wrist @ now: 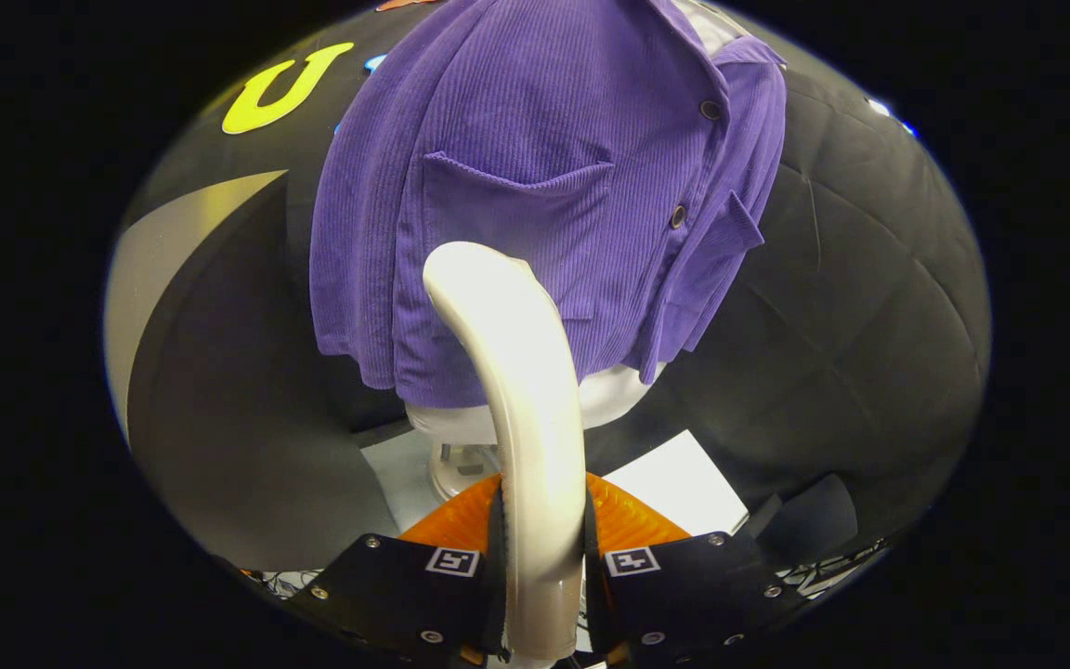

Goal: Iron the clothes twice with a garment steamer, once on the left side and once on the right side.

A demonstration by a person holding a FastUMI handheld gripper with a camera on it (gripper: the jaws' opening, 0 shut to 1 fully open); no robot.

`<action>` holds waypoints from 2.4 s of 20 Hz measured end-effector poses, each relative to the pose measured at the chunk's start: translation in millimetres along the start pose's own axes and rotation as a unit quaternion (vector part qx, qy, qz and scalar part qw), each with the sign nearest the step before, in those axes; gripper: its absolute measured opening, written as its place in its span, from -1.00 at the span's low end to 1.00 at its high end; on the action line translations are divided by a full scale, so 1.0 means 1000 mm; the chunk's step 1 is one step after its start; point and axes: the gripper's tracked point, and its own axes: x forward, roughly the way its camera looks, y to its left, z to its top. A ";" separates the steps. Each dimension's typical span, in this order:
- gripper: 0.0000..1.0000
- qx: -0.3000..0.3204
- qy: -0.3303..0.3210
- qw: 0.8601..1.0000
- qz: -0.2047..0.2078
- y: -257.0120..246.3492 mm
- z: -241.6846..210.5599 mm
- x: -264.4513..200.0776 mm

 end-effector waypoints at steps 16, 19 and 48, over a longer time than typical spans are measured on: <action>-0.31 0.114 -0.043 0.992 -0.034 -0.099 0.033 -0.056; -0.31 0.115 -0.056 0.991 -0.037 -0.115 0.049 -0.059; -0.32 0.196 -0.266 0.937 -0.114 -0.236 0.284 -0.076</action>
